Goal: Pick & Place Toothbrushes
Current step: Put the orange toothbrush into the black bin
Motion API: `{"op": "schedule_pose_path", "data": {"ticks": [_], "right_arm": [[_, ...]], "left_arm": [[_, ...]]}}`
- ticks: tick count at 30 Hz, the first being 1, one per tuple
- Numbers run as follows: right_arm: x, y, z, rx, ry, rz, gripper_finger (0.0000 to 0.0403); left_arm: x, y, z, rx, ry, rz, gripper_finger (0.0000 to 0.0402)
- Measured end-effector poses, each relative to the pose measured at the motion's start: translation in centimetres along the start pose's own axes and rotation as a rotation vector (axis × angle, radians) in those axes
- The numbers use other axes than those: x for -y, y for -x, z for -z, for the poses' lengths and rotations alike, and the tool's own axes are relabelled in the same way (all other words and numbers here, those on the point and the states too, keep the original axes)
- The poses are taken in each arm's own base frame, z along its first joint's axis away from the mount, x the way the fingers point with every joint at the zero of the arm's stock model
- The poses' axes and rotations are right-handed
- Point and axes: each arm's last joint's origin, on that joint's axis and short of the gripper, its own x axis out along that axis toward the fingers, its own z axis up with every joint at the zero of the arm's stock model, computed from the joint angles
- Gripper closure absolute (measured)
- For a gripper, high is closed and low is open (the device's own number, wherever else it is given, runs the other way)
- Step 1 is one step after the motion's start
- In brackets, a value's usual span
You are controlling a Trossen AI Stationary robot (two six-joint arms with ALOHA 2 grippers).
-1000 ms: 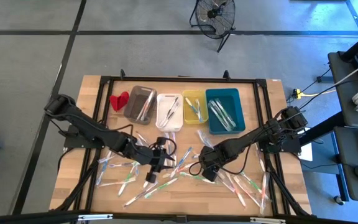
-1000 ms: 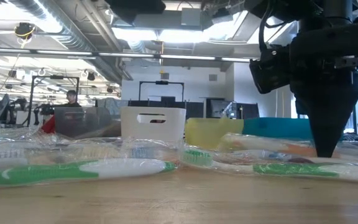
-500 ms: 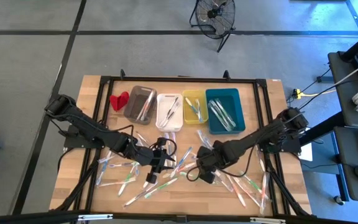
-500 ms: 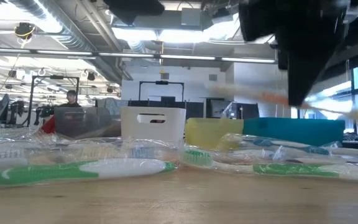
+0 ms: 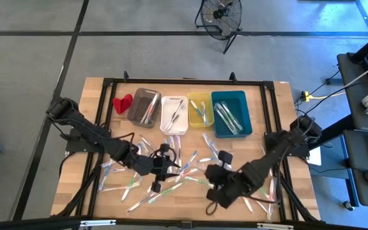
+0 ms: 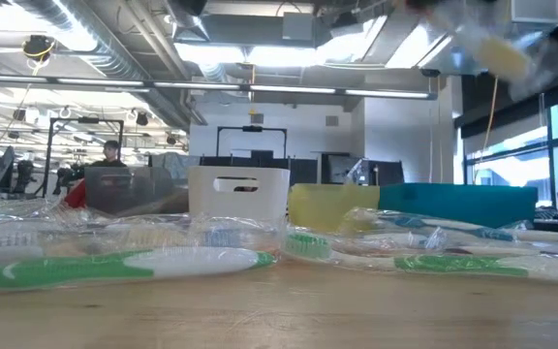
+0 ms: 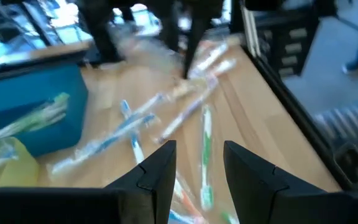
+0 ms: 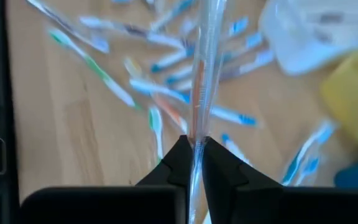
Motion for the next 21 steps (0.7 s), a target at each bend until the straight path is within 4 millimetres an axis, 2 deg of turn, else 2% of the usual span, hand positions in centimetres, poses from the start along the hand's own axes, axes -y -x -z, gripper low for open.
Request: {"op": "schedule_pose_path", "data": {"ticks": [4, 11, 16, 21], "right_arm": [[-1.0, 1.6, -0.3, 0.111, 0.059, 0.011, 0.0381], [-2.5, 4.0, -0.9, 0.259, 0.133, -0.003, 0.0377], [-3.1, 4.6, -1.2, 0.301, 0.163, -0.025, 0.0377], [-3.1, 4.6, -1.2, 0.304, 0.176, -0.023, 0.0378]], "left_arm": [[1.0, -0.4, -0.6, 0.114, 0.016, -0.04, 0.0272], [2.2, -2.6, -0.8, 0.286, -0.026, -0.096, 0.0272], [2.1, -3.6, -1.0, 0.395, -0.013, -0.044, 0.0272], [1.9, -3.6, -1.6, 0.472, -0.003, 0.044, 0.0272]]}}
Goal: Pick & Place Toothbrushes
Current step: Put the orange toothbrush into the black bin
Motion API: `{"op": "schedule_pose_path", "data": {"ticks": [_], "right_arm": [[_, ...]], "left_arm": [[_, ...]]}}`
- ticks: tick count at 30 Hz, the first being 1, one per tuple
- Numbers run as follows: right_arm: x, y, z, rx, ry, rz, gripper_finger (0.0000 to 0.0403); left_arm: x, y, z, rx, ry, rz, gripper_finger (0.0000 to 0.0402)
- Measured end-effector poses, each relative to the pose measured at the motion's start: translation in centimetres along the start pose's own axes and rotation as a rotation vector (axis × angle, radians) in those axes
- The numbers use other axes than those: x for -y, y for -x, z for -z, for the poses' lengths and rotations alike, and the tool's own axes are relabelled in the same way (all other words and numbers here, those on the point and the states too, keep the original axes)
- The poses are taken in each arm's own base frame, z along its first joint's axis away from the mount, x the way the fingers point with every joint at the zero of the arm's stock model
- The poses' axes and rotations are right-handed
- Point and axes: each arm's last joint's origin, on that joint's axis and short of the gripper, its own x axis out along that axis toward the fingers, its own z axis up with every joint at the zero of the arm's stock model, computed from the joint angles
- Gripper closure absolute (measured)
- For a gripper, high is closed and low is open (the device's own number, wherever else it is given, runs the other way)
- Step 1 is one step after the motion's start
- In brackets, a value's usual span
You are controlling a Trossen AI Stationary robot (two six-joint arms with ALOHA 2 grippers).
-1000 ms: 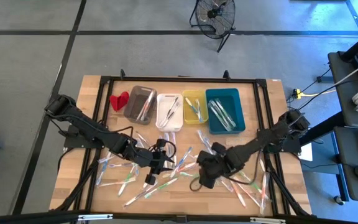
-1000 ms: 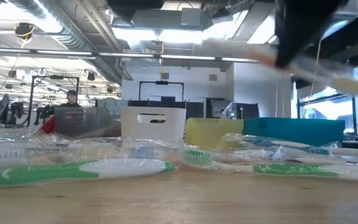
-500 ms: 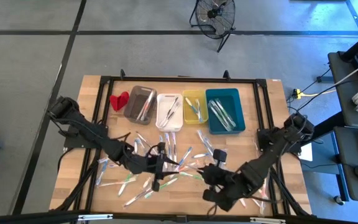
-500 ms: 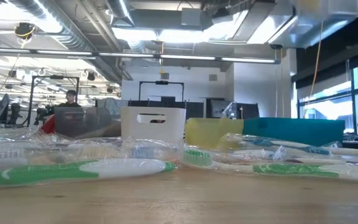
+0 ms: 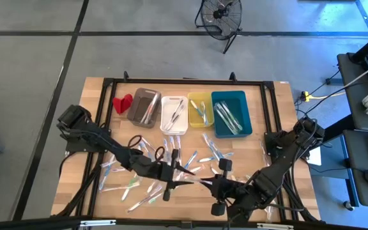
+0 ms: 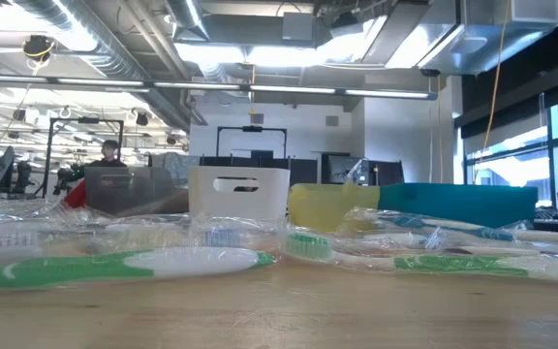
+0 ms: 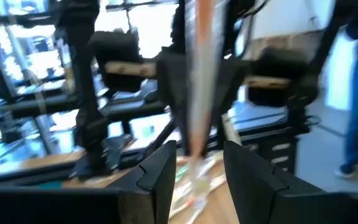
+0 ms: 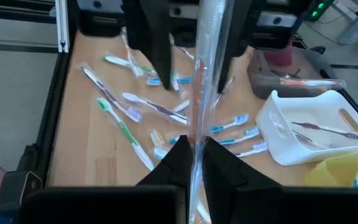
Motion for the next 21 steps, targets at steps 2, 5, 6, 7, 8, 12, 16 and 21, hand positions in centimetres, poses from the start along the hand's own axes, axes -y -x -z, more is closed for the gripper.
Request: {"op": "schedule_pose_path", "data": {"ticks": [2, 5, 6, 7, 8, 12, 16, 21], "right_arm": [[0.0, 0.0, 0.0, 0.0, 0.002, 0.0, 0.0376], [0.1, -0.1, 0.0, -0.001, 0.002, 0.002, 0.0377], [0.1, -0.1, -0.1, -0.001, 0.002, 0.003, 0.0378], [0.1, -0.1, -0.1, -0.001, 0.002, 0.003, 0.0379], [0.1, -0.1, -0.1, -0.001, 0.002, 0.003, 0.0379], [0.2, -0.3, -0.1, -0.003, 0.0, 0.006, 0.0376], [0.4, -0.5, -0.2, -0.008, -0.006, 0.008, 0.0379], [0.6, -0.8, -0.3, -0.013, -0.005, 0.013, 0.0376]], "left_arm": [[0.1, 0.0, -0.3, 0.03, 0.009, 0.025, 0.0272], [-0.1, 0.0, -0.6, 0.068, 0.022, 0.029, 0.0272], [-0.2, -0.1, -0.6, 0.068, 0.022, 0.024, 0.0272], [-0.4, -0.1, -0.6, 0.066, 0.021, 0.018, 0.0272], [-0.6, -0.2, -0.6, 0.066, 0.022, 0.013, 0.0272], [-1.4, -0.4, -0.5, 0.065, 0.05, 0.0, 0.0272], [-2.0, -0.7, -0.7, 0.094, 0.062, 0.041, 0.0272], [-2.4, -0.8, -0.8, 0.115, 0.063, 0.103, 0.0272]]}}
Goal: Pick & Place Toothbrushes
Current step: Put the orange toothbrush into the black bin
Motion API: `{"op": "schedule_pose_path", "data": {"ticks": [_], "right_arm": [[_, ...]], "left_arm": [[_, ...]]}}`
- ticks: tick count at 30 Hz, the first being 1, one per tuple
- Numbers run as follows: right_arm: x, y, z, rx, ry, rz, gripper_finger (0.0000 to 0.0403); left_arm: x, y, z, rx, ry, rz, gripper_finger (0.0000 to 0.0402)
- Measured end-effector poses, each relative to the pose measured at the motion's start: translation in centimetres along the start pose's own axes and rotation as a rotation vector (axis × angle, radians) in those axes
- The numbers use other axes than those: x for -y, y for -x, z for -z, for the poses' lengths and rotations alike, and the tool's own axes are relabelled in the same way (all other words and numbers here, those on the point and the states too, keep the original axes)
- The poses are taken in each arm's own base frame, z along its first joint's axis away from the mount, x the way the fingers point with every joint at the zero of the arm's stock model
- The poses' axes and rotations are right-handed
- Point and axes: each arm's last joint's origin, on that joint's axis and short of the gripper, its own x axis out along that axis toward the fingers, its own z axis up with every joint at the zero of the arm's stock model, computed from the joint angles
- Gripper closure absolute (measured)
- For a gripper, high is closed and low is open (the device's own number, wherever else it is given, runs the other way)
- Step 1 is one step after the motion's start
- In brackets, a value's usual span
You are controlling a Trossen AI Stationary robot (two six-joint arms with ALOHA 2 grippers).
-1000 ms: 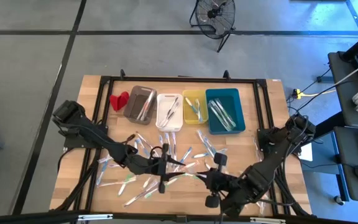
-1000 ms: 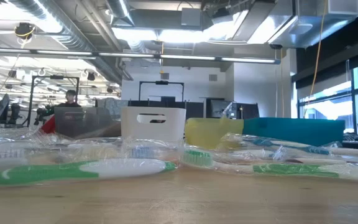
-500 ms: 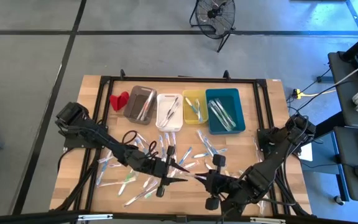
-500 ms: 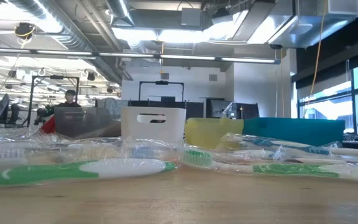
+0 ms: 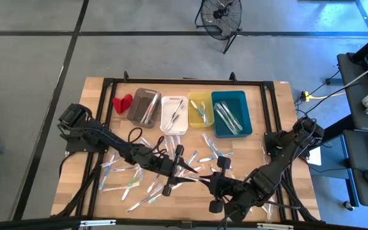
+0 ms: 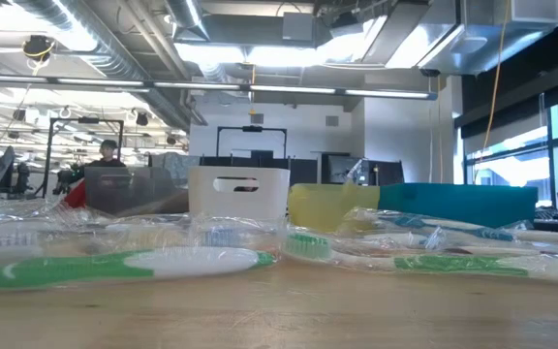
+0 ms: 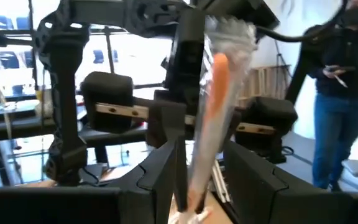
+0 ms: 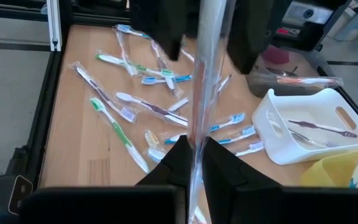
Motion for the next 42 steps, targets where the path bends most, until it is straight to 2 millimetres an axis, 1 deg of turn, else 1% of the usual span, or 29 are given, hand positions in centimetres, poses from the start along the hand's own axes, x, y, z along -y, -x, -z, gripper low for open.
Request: {"op": "schedule_pose_path", "data": {"ticks": [9, 11, 14, 20, 21, 27, 30, 34, 38, 42], "right_arm": [[0.3, -0.4, -0.1, -0.02, -0.004, -0.014, 0.0376], [0.3, -0.4, -0.1, -0.022, -0.005, -0.017, 0.0375], [0.3, -0.4, -0.1, -0.028, -0.005, -0.026, 0.0378], [0.3, -0.5, -0.1, -0.035, -0.01, -0.033, 0.0372], [0.3, -0.5, -0.1, -0.036, -0.009, -0.032, 0.0369], [0.2, -0.5, -0.1, -0.043, -0.018, -0.05, 0.0338], [0.2, -0.4, 0.0, -0.052, -0.022, -0.06, 0.031], [0.0, -0.4, 0.2, -0.108, -0.01, -0.13, 0.0274], [0.0, -0.3, 0.4, -0.139, -0.033, -0.148, 0.0251], [0.0, -0.3, 0.6, -0.157, -0.041, -0.146, 0.024]], "left_arm": [[0.0, 0.0, 0.0, 0.001, -0.042, 0.008, 0.0273], [0.0, 0.0, 0.0, 0.002, -0.044, 0.008, 0.0278], [-0.2, 0.0, 0.0, 0.001, -0.045, 0.002, 0.03], [-0.4, -0.1, 0.1, -0.001, -0.047, 0.018, 0.0375], [-0.4, -0.1, 0.1, -0.001, -0.047, 0.02, 0.0381], [-0.4, -0.1, 0.1, -0.002, -0.047, 0.016, 0.0381], [-0.4, -0.1, 0.1, -0.006, -0.048, 0.017, 0.0381], [-0.3, 0.3, -0.3, -0.049, -0.046, 0.015, 0.0381], [-0.6, 1.3, -1.8, -0.12, -0.061, -0.087, 0.0381], [-0.9, 2.8, -3.7, -0.179, -0.06, -0.169, 0.0381]]}}
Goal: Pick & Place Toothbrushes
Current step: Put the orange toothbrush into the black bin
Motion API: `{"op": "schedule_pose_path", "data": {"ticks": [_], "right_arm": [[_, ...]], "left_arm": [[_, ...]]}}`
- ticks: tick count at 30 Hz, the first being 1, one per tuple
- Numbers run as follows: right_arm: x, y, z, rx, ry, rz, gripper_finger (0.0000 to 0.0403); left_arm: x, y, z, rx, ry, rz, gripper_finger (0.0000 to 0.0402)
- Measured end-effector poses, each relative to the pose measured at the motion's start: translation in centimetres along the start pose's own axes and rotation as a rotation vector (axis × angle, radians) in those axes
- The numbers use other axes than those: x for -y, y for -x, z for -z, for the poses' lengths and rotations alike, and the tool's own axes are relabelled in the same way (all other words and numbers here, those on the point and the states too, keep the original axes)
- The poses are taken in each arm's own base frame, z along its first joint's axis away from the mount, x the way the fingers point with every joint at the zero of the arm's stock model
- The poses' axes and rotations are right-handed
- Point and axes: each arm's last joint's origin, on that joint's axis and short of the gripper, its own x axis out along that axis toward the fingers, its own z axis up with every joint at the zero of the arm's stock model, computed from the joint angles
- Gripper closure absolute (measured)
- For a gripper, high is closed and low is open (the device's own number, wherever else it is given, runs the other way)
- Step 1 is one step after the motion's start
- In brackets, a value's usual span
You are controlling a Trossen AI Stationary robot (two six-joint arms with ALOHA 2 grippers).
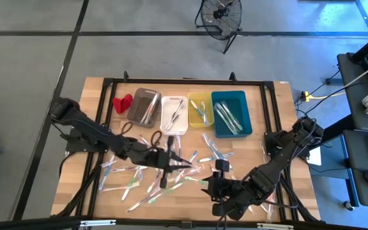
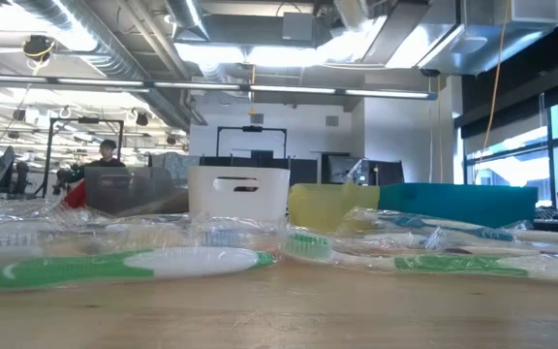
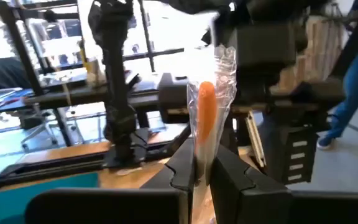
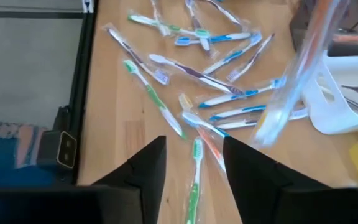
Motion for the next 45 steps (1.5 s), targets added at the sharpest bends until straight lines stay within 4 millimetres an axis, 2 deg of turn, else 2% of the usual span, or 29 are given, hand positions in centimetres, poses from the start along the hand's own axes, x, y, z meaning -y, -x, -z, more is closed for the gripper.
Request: {"op": "schedule_pose_path", "data": {"ticks": [5, 10, 15, 24, 33, 39, 45], "right_arm": [[0.0, 0.0, 0.0, -0.004, -0.008, 0.001, 0.0237], [0.0, 0.0, 0.0, -0.003, -0.007, 0.003, 0.0245], [0.0, 0.0, 0.0, 0.0, -0.007, 0.007, 0.0264], [0.1, 0.0, 0.0, 0.003, -0.003, 0.011, 0.0295], [0.1, -0.1, 0.0, 0.003, 0.014, 0.014, 0.0309], [0.1, -0.1, 0.0, 0.003, 0.005, 0.014, 0.0302], [0.1, -0.1, 0.0, 0.003, -0.012, 0.014, 0.0286]], "left_arm": [[-1.4, 2.7, -2.1, -0.065, 0.02, -0.106, 0.0381], [-4.0, 5.4, -3.1, -0.165, -0.016, -0.364, 0.0381], [-7.9, 7.6, -3.1, -0.279, 0.03, -0.521, 0.0381], [-15.8, 10.5, -2.2, -0.497, 0.243, -0.746, 0.0381], [-20.5, 11.5, -2.3, -0.638, 0.263, -0.92, 0.0381], [-22.7, 10.9, 0.6, -0.843, 0.333, -0.955, 0.0381], [-23.9, 10.2, 2.3, -0.921, 0.375, -0.924, 0.0381]]}}
